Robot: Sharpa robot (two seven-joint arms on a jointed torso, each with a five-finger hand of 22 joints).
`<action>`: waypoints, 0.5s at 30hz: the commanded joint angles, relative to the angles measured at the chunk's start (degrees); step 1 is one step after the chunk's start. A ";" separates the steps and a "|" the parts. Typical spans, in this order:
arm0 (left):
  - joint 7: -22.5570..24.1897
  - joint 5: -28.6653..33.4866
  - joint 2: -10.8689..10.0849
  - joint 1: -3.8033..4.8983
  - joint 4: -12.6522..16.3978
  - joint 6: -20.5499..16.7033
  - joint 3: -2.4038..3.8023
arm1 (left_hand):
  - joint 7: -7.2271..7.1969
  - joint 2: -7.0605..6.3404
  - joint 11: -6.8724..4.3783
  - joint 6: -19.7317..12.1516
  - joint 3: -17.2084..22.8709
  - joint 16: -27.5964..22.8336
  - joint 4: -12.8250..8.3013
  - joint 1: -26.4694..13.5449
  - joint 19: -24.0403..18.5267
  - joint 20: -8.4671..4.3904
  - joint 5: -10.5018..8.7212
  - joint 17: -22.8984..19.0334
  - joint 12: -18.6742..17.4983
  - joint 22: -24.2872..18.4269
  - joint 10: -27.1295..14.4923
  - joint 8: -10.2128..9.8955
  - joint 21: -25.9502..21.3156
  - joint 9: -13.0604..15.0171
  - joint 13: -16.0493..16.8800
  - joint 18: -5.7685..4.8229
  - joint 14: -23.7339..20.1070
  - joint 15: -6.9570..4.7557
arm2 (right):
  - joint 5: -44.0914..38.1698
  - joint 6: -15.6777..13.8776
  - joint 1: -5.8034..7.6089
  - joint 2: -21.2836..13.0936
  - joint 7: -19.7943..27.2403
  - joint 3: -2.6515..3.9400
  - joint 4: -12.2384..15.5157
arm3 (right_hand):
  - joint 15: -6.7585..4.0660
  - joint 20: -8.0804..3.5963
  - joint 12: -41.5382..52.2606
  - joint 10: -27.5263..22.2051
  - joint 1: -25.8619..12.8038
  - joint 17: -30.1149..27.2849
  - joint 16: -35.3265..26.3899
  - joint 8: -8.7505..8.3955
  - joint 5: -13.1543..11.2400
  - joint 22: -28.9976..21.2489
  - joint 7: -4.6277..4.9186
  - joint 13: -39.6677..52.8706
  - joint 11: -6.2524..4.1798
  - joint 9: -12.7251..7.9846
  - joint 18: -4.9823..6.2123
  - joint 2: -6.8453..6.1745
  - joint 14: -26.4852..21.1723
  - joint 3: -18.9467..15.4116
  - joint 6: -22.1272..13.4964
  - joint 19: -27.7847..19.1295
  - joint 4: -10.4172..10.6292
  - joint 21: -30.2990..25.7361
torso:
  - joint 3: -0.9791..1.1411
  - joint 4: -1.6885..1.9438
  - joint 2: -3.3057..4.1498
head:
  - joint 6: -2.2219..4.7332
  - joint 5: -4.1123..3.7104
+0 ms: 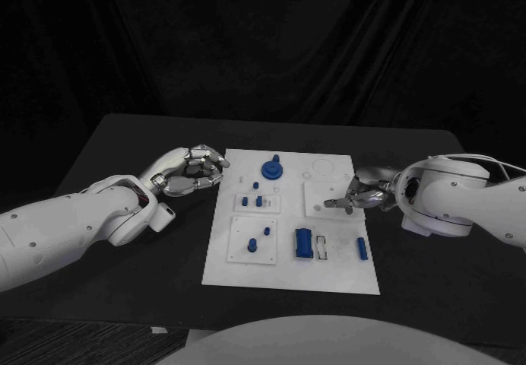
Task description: Assemble the parts on the task board
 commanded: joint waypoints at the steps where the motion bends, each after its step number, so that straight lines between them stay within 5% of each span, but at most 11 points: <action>1: 0.51 0.41 0.07 -0.09 0.07 0.25 0.05 | 0.20 0.59 0.51 -0.26 0.32 -0.23 -0.04 -0.18 0.04 -0.32 0.30 -0.07 -0.32 1.22 0.08 -0.39 0.20 -0.07 -0.08 -0.91 0.40 0.11 | -0.79 4.96 -0.56 -0.66 -3.29 -0.01 -0.13 | 0.55 0.48 0.15 5.97 2.25 14.08 -0.33 -0.78 4.47 9.75 0.10 15.09 0.58 -1.17 0.47 0.48 5.82 0.53 0.41 0.10 -0.28 -0.20 | -0.07 -0.10 -0.01 | -0.01 0.08; 5: 0.47 0.41 0.01 -0.09 0.04 0.31 0.05 | 0.20 0.59 0.51 -0.26 0.32 -0.23 -0.04 -0.18 0.04 -0.32 0.30 -0.07 -0.32 1.22 0.08 -0.39 0.20 -0.07 -0.08 -0.91 0.40 0.11 | -0.90 5.32 -1.74 -1.30 -3.79 -0.02 -0.05 | 0.55 0.49 0.15 5.97 4.95 13.97 -0.41 -1.53 9.94 9.73 0.09 15.09 0.58 -2.37 0.49 0.91 5.80 0.99 0.79 0.11 -0.53 -0.31 | -0.19 -0.03 -0.07 | -0.01 0.03; 15: 0.40 0.41 -0.44 -0.12 0.13 0.27 0.04 | 0.20 0.58 0.57 -0.24 0.33 -0.23 -0.03 -0.26 0.04 -0.33 0.29 -0.07 -0.31 1.27 0.10 -0.39 0.25 -0.09 -0.09 -0.93 0.45 0.11 | -5.18 5.25 -3.85 -2.58 -4.70 -0.04 0.84 | 0.52 0.47 0.15 5.97 6.89 13.85 -0.50 -2.11 13.25 9.76 0.03 15.09 0.55 -3.45 0.47 1.12 5.77 1.12 1.23 0.19 -0.58 -0.25 | 0.03 -0.07 0.11 | -0.01 -0.18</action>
